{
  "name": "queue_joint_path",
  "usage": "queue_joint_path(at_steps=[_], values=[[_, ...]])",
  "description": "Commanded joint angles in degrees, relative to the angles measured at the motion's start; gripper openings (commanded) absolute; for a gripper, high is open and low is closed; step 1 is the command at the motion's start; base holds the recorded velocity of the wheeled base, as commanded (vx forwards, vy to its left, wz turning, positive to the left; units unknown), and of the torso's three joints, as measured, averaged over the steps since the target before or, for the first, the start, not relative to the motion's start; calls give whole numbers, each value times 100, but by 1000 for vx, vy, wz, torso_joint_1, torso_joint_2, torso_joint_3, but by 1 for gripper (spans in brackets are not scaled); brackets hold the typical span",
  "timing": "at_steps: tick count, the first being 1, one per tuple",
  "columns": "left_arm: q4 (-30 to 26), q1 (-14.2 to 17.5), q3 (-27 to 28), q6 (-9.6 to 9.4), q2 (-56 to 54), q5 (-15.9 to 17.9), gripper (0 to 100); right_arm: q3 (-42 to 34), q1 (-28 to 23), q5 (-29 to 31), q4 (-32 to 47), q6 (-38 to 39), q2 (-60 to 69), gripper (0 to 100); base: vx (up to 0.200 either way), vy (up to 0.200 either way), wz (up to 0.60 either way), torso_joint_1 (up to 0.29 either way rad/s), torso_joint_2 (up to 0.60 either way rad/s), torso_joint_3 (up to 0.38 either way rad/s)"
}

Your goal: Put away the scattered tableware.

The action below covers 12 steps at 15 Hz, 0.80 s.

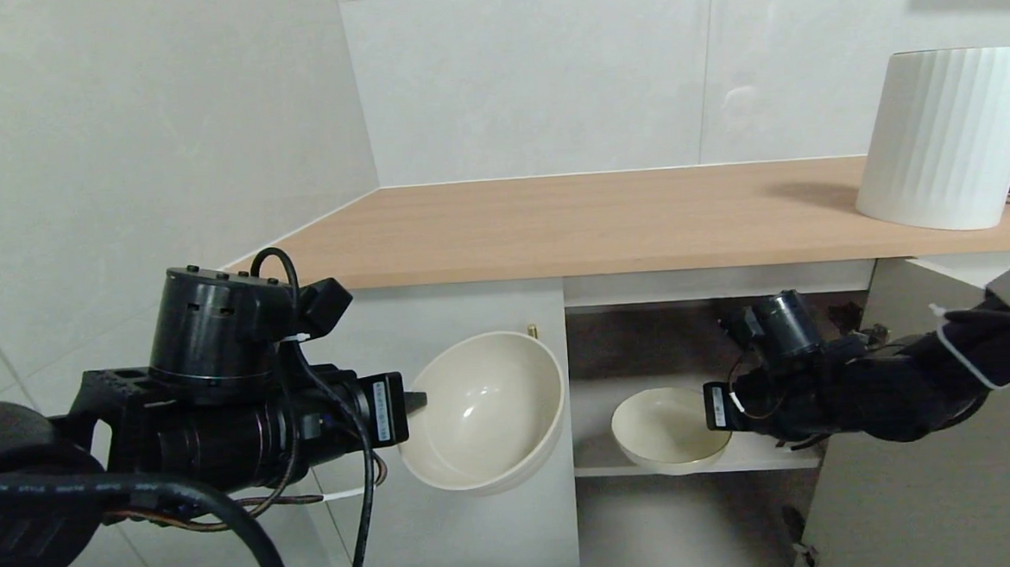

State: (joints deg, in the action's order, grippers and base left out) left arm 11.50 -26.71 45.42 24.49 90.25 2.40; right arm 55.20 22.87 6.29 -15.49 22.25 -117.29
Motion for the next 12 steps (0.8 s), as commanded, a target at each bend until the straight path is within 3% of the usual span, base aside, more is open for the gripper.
queue_joint_path(at_steps=[1, 5, 9, 12], values=[[11, -1, 2, 3, 37, -3, 0, 237, -90, 144, -147, -1, -901, 0, 0, 0, 0, 0, 0, 0], [11, -1, 2, 3, 28, -3, 0, 685, -274, 206, -120, -28, -1394, 0, 0, 0, 0, 0, 0, 0], [11, -1, 2, 3, 19, -3, 0, 1757, -353, 777, 293, -247, -2220, 0, 0, 0, 0, 0, 0, 0], [11, -10, 2, 3, -7, -12, 0, 2100, -468, 927, 337, -256, -2501, 0, 0, 0, 0, 0, 0, 0]])
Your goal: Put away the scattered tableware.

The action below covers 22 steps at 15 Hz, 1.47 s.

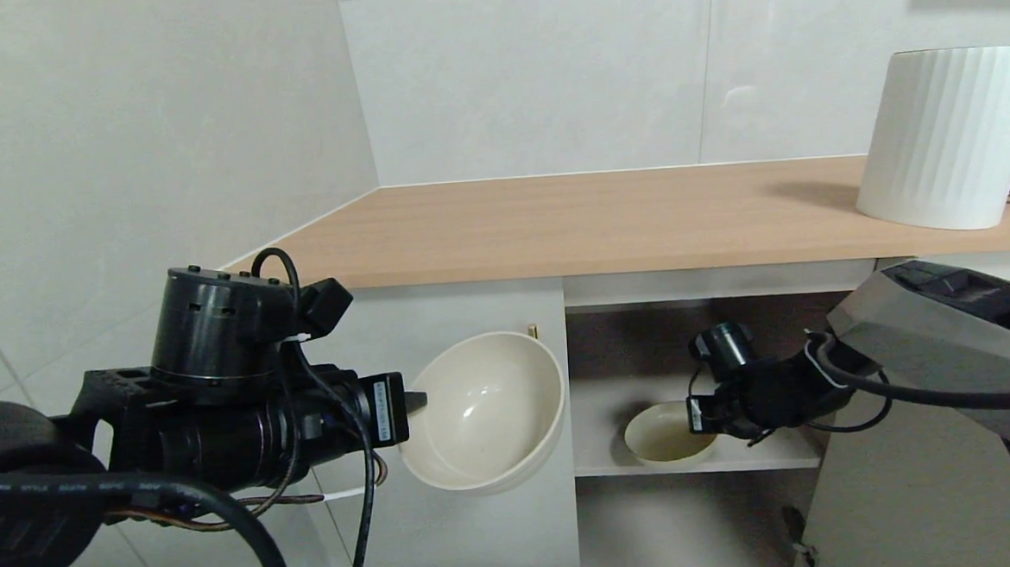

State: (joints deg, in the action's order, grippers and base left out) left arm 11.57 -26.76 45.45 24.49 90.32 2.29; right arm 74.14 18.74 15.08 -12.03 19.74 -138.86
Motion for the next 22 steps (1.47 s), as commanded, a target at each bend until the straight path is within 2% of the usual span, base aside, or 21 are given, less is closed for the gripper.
queue_joint_path(at_steps=[1, 6, 10, 13, 21, 22], values=[[3, -5, -1, 3, -14, -1, 0, 329, -116, 153, -1, -5, -405, 0, 0, 0, 0, 0, 0, 0], [3, -137, -9, 3, 47, -53, 0, 944, -248, 839, 8, -172, -985, 0, 0, 0, 0, 0, 0, 0], [3, -145, -9, 3, 47, -80, 0, 1164, -283, 812, 69, -172, -1073, 0, 0, 0, 0, 0, 0, 0], [3, -145, -9, 3, 47, -71, 0, 1551, -283, 804, 553, -93, -1152, 0, 0, 0, 0, 0, 0, 0], [3, -145, -9, 3, 38, -71, 0, 1691, -283, 804, 579, -58, -1213, 0, 0, 0, 0, 0, 0, 0], [3, -145, -1, 3, 38, -71, 0, 1691, -292, 804, 579, -49, -1222, 100, 0, 0, 0, 0, 0, 0]])
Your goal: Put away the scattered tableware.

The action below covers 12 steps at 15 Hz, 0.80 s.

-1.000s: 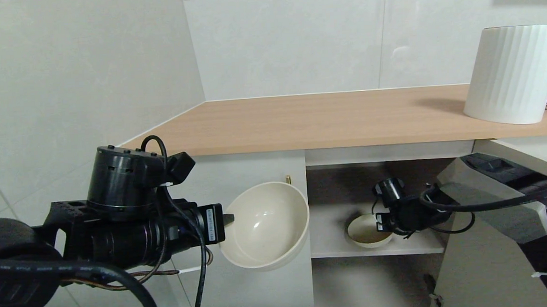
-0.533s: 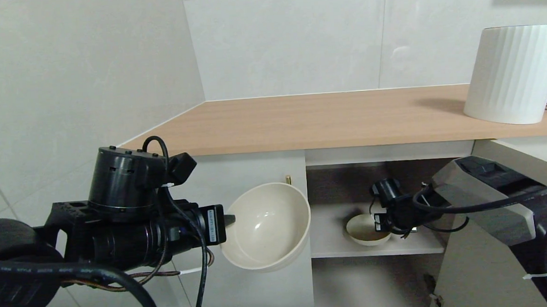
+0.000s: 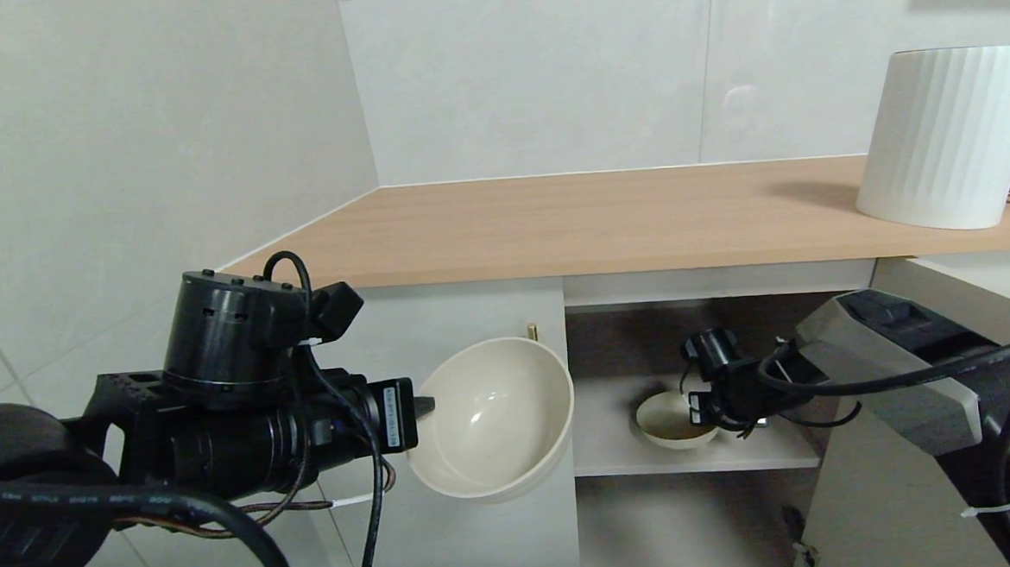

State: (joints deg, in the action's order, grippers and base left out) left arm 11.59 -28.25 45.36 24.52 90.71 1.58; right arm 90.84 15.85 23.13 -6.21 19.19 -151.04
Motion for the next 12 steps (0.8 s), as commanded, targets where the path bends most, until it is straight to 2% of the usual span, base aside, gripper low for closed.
queue_joint_path(at_steps=[1, 5, 9, 10, 12], values=[[1, -6, -1, 1, -1, 0, 0, 30, -3, -1, -4, 6, -4, 100, 0, 0, 0, 0, 0, 0], [1, 3, 8, 1, -18, 0, 0, 144, -3, 8, -12, 164, -66, 100, 0, 0, 0, 0, 0, 0], [10, -23, 17, 1, 43, 0, 0, -93, 15, -1, 146, 542, 426, 100, 0, 0, 0, 0, 0, 0], [10, -58, 61, 1, 122, 0, 0, -331, 41, -71, 199, 665, 760, 100, 0, 0, 0, 0, 0, 0], [1, -164, 140, 1, 324, -18, 0, -998, 199, -766, 225, 938, 1683, 100, 0, 0, 0, 0, 0, 0]])
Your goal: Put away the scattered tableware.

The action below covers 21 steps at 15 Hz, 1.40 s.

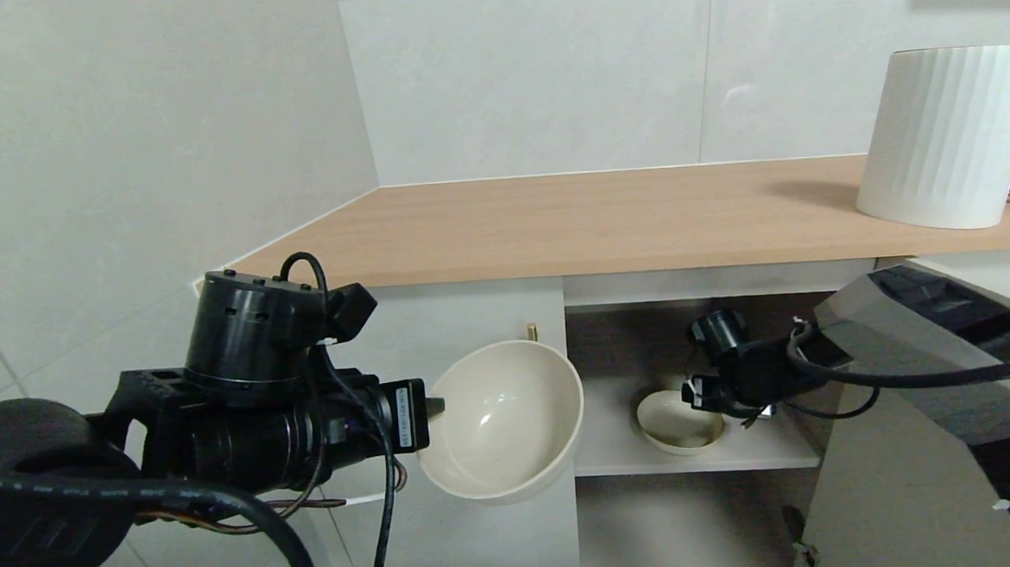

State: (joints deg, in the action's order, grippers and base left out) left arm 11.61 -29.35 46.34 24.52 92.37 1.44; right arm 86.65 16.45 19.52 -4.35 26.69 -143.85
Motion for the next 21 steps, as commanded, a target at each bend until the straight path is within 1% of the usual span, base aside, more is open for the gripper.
queue_joint_path(at_steps=[1, 2, 3, 4, 5, 6, 7, 9, 10, 13, 16, 17, 18, 21], values=[[-9, -123, 77, 1, 343, -47, 0, -1045, 280, -985, 40, 249, 1650, 100, 0, 0, 0, 0, 0, 0], [0, -229, 121, 9, 607, -117, 0, -1388, 430, -1090, 40, 232, 2142, 100, 0, 0, 0, 0, 0, 0], [0, -360, 156, 18, 871, -267, 0, -1599, 605, -1108, 48, 206, 2493, 100, 0, 0, 0, 0, 0, 0], [0, -475, 183, 18, 1117, -513, 0, -1695, 816, -1117, 215, 206, 2845, 100, 0, 0, 0, 0, 0, 0], [-18, -571, 200, 18, 1275, -689, 0, -1731, 1001, -1134, 497, 214, 3135, 100, 0, 0, 0, 0, 0, 0], [-36, -633, 209, 9, 1451, -865, 0, -1731, 1221, -1213, 936, 223, 3522, 100, 0, 0, 0, 0, 0, 0], [-97, -650, 209, 9, 1512, -926, 0, -1739, 1379, -1380, 1226, 223, 3812, 100, 0, 0, 0, 0, 0, 0], [-211, -677, 227, 1, 1521, -935, 0, -1783, 1625, -1820, 1613, 223, 4321, 100, 0, 0, 0, 0, 0, 0], [-220, -721, 227, 1, 1512, -935, 0, -1845, 1739, -1961, 1674, 223, 4427, 100, 0, 0, 0, 0, 0, 0], [-220, -730, 227, 1, 1521, -935, 0, -2038, 1941, -1969, 1692, 47, 4348, 100, 0, 0, 0, 0, 0, 0], [-220, -809, 218, -8, 1521, -935, 0, -2188, 2205, -1978, 1841, -93, 4374, 100, 0, 0, 0, 0, 0, 0], [-220, -809, 209, -8, 1521, -935, 0, -2188, 2214, -1978, 1850, -102, 4365, 100, 0, 0, 0, 0, 0, 0], [-220, -870, 183, -52, 1459, -935, 0, -2196, 2407, -1978, 1947, -120, 4119, 100, 0, 0, 0, 0, 0, 0], [-220, -967, 165, -52, 1336, -944, 0, -2170, 2557, -1961, 1921, -76, 3574, 100, 0, 0, 0, 0, 0, 0]])
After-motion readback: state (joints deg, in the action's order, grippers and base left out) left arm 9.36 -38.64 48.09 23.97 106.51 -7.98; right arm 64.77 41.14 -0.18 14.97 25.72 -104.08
